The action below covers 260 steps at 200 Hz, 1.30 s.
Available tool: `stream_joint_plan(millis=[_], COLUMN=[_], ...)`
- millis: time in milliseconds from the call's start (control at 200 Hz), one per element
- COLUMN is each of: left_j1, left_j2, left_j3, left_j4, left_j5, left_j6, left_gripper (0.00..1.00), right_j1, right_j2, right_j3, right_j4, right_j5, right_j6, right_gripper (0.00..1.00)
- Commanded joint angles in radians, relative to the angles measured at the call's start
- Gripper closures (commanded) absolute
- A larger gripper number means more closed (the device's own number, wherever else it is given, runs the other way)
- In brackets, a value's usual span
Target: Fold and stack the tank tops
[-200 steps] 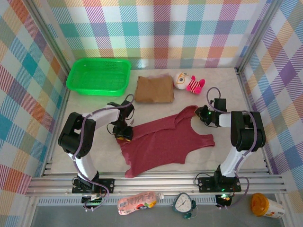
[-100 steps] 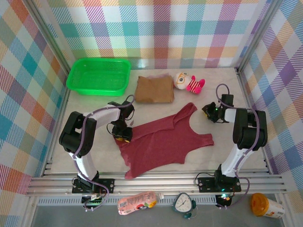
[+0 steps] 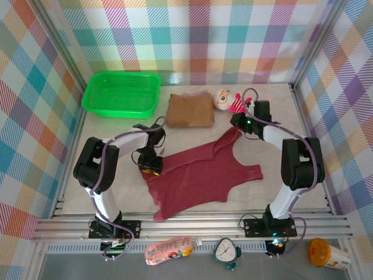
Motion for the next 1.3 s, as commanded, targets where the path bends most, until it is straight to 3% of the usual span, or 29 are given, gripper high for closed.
stream_joint_plan(millis=[0,300,490,820,1295], left_j1=[0.005,0.006,0.011,0.021,0.063], left_j2=[0.001,0.013,0.013,0.017,0.180], left_j3=[0.022,0.009,0.007,-0.003,0.180], left_j4=[-0.046,-0.040,-0.041,-0.032,-0.010], left_j5=[-0.009,-0.023,-0.028,-0.032,-0.025], left_j6=[0.007,0.015,0.025,0.032,0.073], left_gripper=[0.62,0.62,0.62,0.62,0.62], right_j1=[0.033,0.016,-0.023,-0.111,-0.128], right_j2=[0.031,0.144,0.120,0.178,0.337], right_j3=[0.049,0.140,0.088,0.059,0.256], right_j4=[-0.038,-0.258,-0.313,-0.288,-0.374], right_j5=[0.015,0.104,0.146,0.098,0.028], right_j6=[-0.044,-0.063,-0.065,-0.039,-0.036], right_gripper=[0.74,0.78,0.79,0.82,0.82])
